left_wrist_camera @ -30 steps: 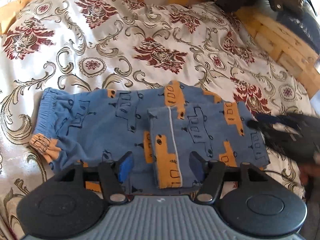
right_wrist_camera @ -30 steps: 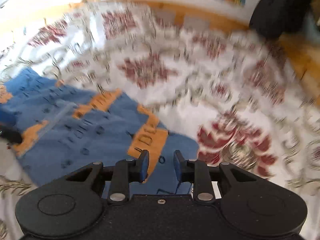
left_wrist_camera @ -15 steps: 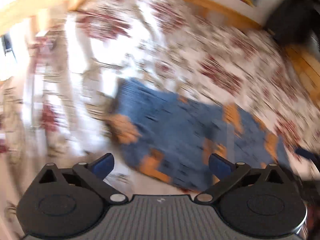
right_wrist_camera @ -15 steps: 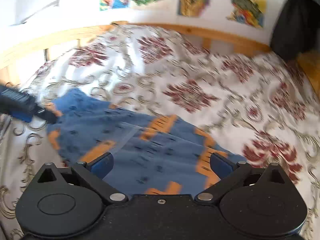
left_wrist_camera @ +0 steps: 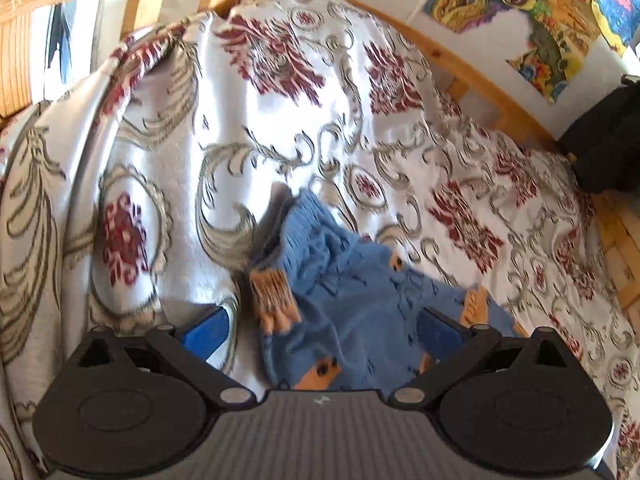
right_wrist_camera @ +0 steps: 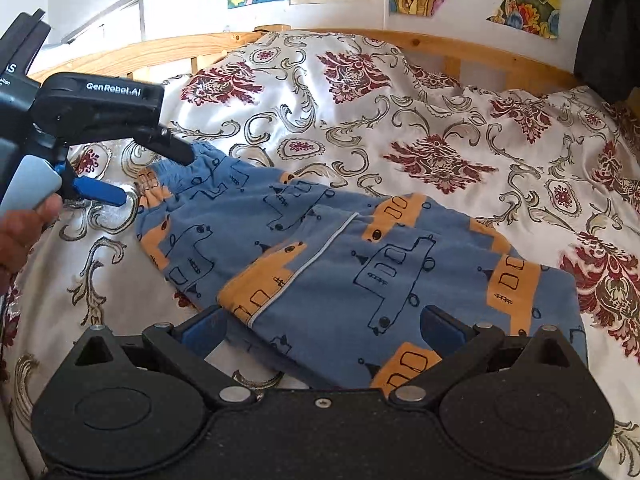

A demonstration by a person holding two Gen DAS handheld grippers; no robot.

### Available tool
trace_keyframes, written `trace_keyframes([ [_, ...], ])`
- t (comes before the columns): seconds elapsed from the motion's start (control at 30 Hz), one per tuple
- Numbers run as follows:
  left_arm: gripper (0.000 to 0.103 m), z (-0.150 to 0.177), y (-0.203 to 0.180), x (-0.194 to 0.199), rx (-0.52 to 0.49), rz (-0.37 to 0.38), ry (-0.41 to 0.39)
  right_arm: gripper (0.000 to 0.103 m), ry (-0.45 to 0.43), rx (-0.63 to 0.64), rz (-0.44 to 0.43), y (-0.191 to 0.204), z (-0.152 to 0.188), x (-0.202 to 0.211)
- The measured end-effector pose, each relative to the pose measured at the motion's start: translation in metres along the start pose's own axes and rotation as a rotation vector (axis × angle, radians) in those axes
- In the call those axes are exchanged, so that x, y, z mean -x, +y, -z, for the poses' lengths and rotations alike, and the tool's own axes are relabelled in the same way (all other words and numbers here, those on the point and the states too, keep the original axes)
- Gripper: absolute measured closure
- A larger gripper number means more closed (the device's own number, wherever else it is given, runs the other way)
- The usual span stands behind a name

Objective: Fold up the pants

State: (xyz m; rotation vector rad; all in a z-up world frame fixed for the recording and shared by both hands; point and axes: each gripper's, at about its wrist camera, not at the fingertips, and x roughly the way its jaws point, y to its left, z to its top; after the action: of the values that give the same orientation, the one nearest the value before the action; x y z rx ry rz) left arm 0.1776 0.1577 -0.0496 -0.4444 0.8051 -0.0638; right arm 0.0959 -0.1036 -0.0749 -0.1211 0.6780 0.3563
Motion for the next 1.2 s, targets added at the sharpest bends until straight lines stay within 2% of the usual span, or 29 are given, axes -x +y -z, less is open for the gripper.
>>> trace_keyframes([
  [0.1, 0.030, -0.004, 0.007, -0.003, 0.046, -0.012, -0.003, 0.001, -0.026, -0.019, 0.014, -0.001, -0.003, -0.002],
  [0.13, 0.034, -0.005, 0.012, -0.003, 0.064, -0.006, 0.000, 0.001, -0.033, -0.027, 0.018, -0.002, -0.004, -0.003],
  [0.3, 0.034, -0.008, 0.037, -0.010, 0.225, 0.063, 0.002, 0.001, -0.024, -0.065, 0.031, -0.003, -0.006, -0.014],
  [0.5, 0.030, -0.010, 0.042, -0.027, 0.247, 0.069, 0.023, 0.006, -0.004, -0.043, 0.006, 0.004, 0.000, -0.021],
  [0.57, 0.041, -0.011, 0.039, -0.031, 0.227, 0.047, 0.034, 0.007, -0.011, -0.032, 0.007, 0.005, 0.000, -0.020],
  [0.63, 0.080, -0.011, 0.040, -0.034, 0.208, -0.017, 0.058, 0.010, -0.018, -0.027, 0.005, 0.005, -0.003, -0.019],
  [0.67, 0.081, -0.011, 0.044, -0.036, 0.221, -0.032, 0.068, 0.014, -0.023, -0.023, 0.006, 0.006, -0.004, -0.019],
  [0.73, 0.082, -0.012, 0.052, -0.037, 0.287, 0.001, 0.070, 0.019, -0.031, -0.009, 0.016, 0.008, -0.005, -0.020],
  [0.77, 0.082, -0.012, 0.053, -0.037, 0.290, 0.003, 0.070, 0.023, -0.029, 0.002, 0.026, 0.009, -0.006, -0.021],
  [0.9, 0.087, -0.012, 0.043, -0.038, 0.232, -0.017, 0.059, 0.025, 0.014, 0.074, 0.042, 0.016, -0.002, -0.034],
  [1.03, 0.089, -0.014, 0.033, -0.035, 0.187, -0.011, 0.030, 0.022, -0.026, 0.125, 0.058, 0.022, 0.001, -0.030],
  [1.1, 0.090, -0.015, 0.022, -0.029, 0.124, -0.014, -0.006, 0.020, -0.051, 0.114, 0.051, 0.017, -0.001, -0.022],
  [1.2, 0.090, -0.013, -0.004, -0.016, -0.027, -0.007, -0.071, 0.020, -0.066, 0.045, 0.034, -0.001, -0.007, -0.011],
])
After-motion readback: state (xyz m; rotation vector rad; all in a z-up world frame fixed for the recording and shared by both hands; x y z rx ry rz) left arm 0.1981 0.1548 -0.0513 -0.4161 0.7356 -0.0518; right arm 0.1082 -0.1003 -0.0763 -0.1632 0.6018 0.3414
